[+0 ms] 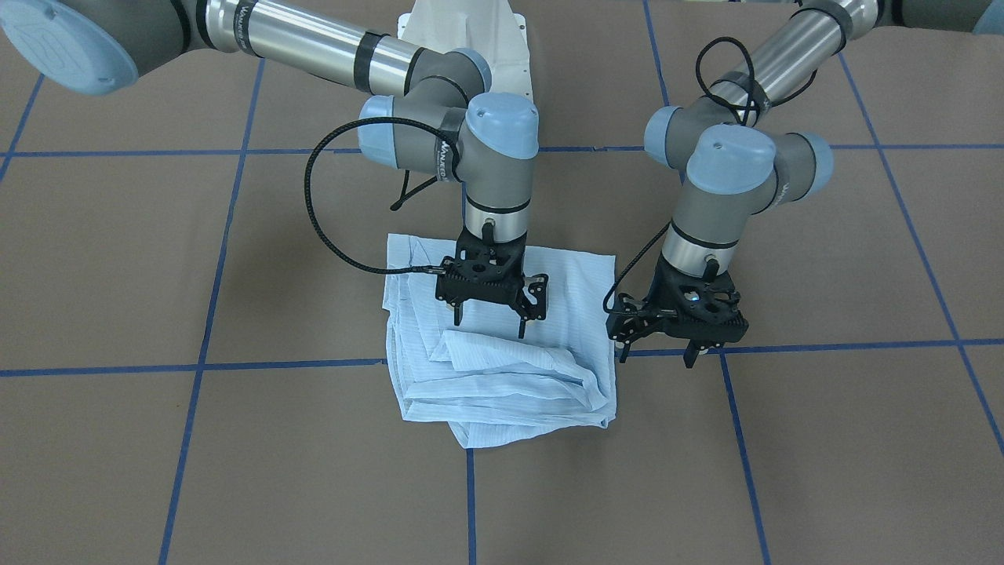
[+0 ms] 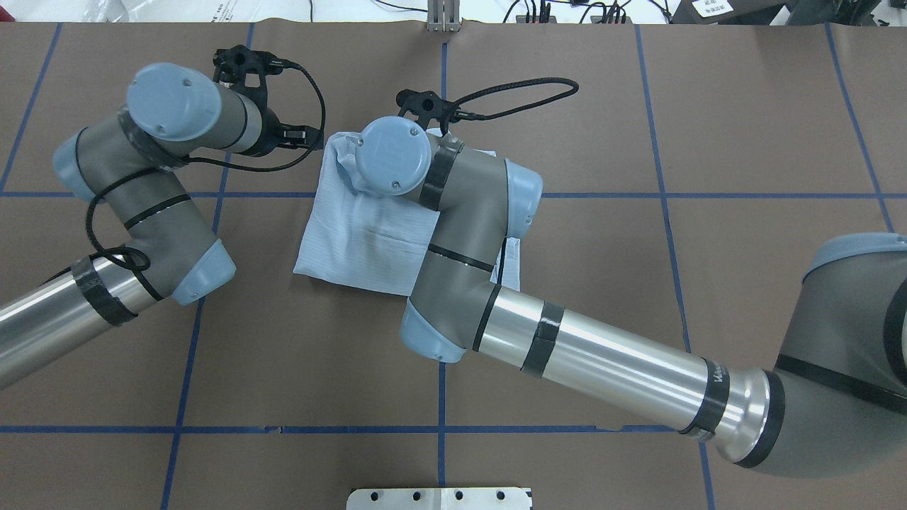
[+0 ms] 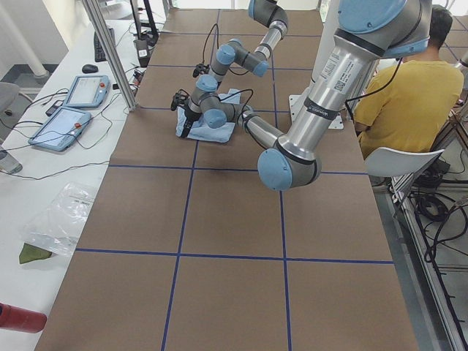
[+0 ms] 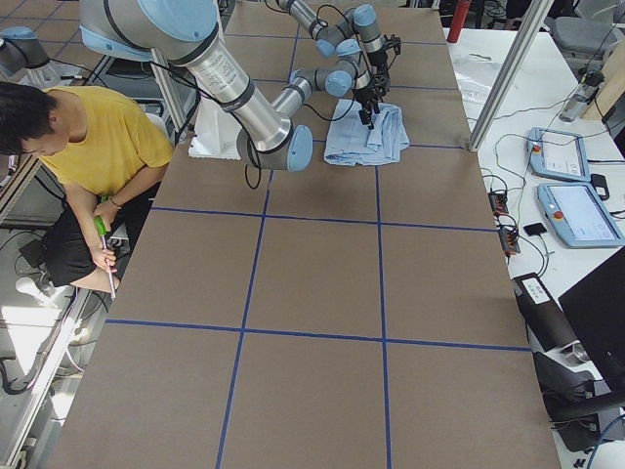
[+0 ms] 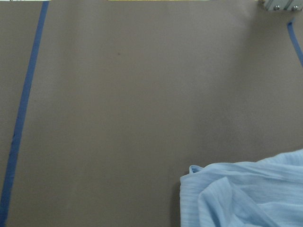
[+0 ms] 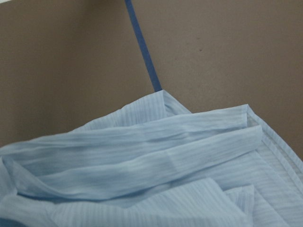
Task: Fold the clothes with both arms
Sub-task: 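Lower the folded edge onto the shirt and open both grippers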
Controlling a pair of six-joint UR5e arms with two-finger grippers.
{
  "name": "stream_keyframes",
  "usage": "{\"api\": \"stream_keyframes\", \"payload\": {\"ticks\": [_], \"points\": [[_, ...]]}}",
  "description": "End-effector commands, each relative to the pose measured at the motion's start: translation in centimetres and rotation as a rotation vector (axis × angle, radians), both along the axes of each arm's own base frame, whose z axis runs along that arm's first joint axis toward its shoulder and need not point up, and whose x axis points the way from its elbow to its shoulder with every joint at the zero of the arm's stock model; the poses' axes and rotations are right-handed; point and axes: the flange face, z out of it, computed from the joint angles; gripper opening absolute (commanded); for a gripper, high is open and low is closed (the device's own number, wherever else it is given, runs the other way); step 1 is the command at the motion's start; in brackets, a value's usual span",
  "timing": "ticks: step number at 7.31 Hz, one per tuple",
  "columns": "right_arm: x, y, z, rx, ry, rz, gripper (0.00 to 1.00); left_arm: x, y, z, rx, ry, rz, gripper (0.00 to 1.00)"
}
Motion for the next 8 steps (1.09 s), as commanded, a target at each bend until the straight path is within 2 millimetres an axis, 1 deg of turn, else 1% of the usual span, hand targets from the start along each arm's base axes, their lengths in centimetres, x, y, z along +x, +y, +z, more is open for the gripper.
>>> {"api": "stream_keyframes", "payload": {"ticks": [1, 2, 3, 4, 5, 6, 7, 8], "points": [[-3.6, 2.7, 2.2, 0.059, 0.090, -0.008, 1.00, -1.7, -0.1, 0.4, 0.020, -0.008, 0.027, 1.00], [-4.2, 2.0, 3.8, 0.084, 0.147, 0.003, 1.00, -1.8, -0.1, 0.3, 0.020, -0.005, 0.024, 1.00], [-4.7, 1.2, 4.4, 0.110, 0.153, 0.027, 1.00, -2.0, -0.1, 0.1, 0.021, -0.002, 0.021, 1.00], [-5.2, -0.3, 5.3, 0.153, 0.182, 0.083, 1.00, -2.2, 0.1, -0.4, 0.027, 0.006, 0.018, 1.00], [-4.3, -3.5, 6.0, 0.195, 0.175, 0.157, 1.00, -2.6, 0.2, -0.9, 0.031, 0.011, 0.015, 1.00], [-2.5, -7.3, 5.7, 0.197, 0.183, 0.210, 1.00, -3.1, 0.5, -0.6, 0.030, 0.010, 0.013, 1.00], [-1.2, -10.0, 7.1, 0.242, 0.216, 0.291, 1.00, -3.5, 0.9, -1.1, 0.036, 0.022, 0.019, 1.00], [0.1, -11.7, 6.5, 0.262, 0.172, 0.325, 1.00, -3.6, 1.3, -1.1, 0.034, 0.026, 0.025, 1.00]]}}
